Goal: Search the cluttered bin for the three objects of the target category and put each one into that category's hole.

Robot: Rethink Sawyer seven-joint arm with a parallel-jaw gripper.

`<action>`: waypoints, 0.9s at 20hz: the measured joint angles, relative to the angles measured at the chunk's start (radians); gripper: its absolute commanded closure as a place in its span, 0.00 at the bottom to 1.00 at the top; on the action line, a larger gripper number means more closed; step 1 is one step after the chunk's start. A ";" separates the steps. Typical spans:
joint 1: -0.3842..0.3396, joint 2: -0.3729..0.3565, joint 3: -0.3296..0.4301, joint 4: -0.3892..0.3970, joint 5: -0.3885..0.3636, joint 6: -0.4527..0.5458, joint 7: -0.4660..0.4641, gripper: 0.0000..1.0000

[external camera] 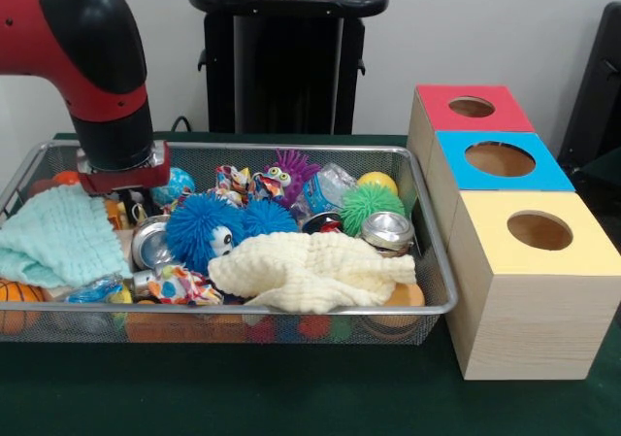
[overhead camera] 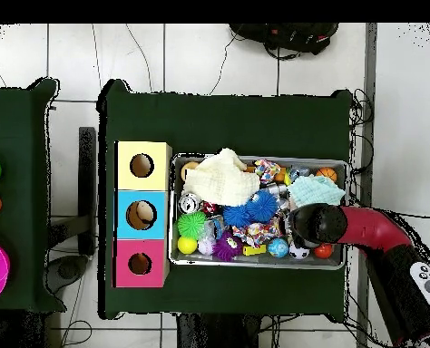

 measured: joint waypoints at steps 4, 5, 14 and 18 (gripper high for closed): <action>-0.005 0.000 0.004 -0.001 0.000 0.000 0.000 1.00; -0.006 0.000 0.005 -0.001 0.000 0.000 0.000 1.00; 0.004 -0.030 0.005 -0.003 0.012 0.030 0.000 1.00; 0.033 -0.067 0.004 -0.021 0.043 0.132 0.000 1.00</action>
